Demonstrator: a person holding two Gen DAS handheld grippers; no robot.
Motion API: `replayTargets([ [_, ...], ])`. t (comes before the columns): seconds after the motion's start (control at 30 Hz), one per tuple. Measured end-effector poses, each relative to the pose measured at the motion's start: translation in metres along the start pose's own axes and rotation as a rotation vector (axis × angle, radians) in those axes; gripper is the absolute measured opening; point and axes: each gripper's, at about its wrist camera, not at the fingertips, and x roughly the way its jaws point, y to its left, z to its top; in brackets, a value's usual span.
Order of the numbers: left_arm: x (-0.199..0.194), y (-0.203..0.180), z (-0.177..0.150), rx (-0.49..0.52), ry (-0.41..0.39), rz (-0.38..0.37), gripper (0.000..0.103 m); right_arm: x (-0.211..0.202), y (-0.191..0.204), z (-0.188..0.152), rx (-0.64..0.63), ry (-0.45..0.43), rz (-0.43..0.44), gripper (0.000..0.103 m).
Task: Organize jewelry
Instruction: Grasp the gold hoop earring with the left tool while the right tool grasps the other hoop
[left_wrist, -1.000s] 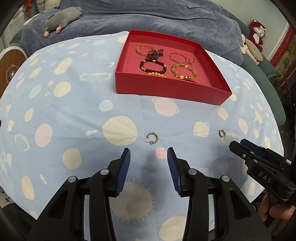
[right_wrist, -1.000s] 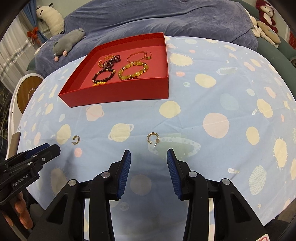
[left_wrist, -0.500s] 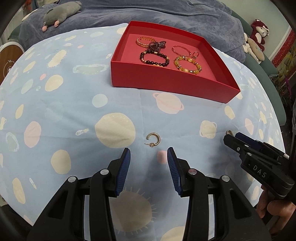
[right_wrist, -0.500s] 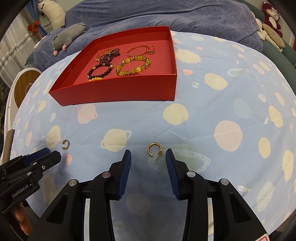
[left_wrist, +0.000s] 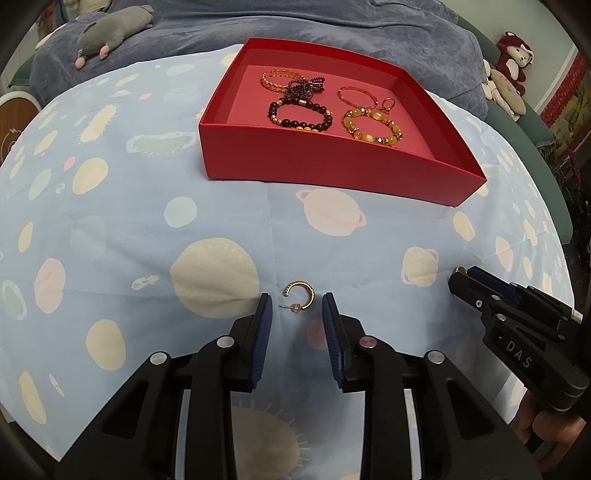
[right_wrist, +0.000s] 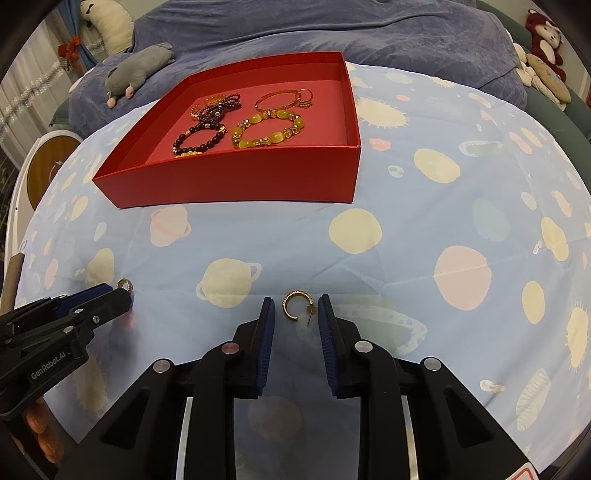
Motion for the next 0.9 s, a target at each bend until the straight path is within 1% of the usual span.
replayTargets([
  [0.07, 0.000, 0.001, 0.000, -0.006, 0.001, -0.002, 0.017, 0.000, 0.000, 0.000, -0.001, -0.001, -0.002, 0.021],
  [0.13, 0.001, 0.003, 0.002, -0.014, 0.002, -0.010, 0.014, 0.000, 0.000, 0.000, 0.002, -0.001, -0.002, 0.018],
  [0.17, 0.001, 0.003, 0.002, -0.014, 0.003, -0.009, 0.010, 0.000, -0.001, 0.000, 0.005, -0.001, 0.001, 0.018],
  [0.3, 0.000, 0.004, 0.002, -0.012, 0.007, -0.015, 0.010, -0.001, -0.001, -0.001, 0.008, -0.001, 0.004, 0.018],
  [0.33, 0.000, 0.004, 0.001, -0.011, 0.006, -0.016, 0.008, -0.001, -0.001, -0.001, 0.009, -0.001, 0.004, 0.018],
  [0.37, -0.001, 0.004, 0.001, -0.010, 0.006, -0.017, 0.001, -0.001, -0.001, -0.001, 0.011, -0.001, 0.006, 0.018],
  [0.43, 0.000, 0.006, 0.001, -0.016, 0.010, -0.022, 0.001, -0.002, -0.002, -0.001, 0.014, 0.000, 0.009, 0.017],
  [0.57, -0.004, 0.007, 0.001, -0.032, 0.001, -0.036, 0.004, -0.003, -0.002, -0.003, 0.017, 0.000, 0.011, 0.017],
  [0.6, -0.005, 0.008, 0.001, -0.039, -0.004, -0.037, 0.007, -0.003, -0.002, -0.003, 0.018, 0.000, 0.011, 0.017],
  [0.67, -0.007, 0.007, 0.002, -0.044, -0.015, -0.027, 0.030, -0.003, -0.002, -0.003, 0.021, 0.000, 0.015, 0.017],
  [0.7, -0.008, 0.006, 0.002, -0.040, -0.024, -0.018, 0.032, -0.003, -0.002, -0.004, 0.022, 0.000, 0.016, 0.017],
  [0.9, 0.003, 0.000, 0.008, -0.005, -0.012, -0.002, 0.031, -0.004, -0.001, -0.003, 0.021, 0.002, 0.021, 0.017],
])
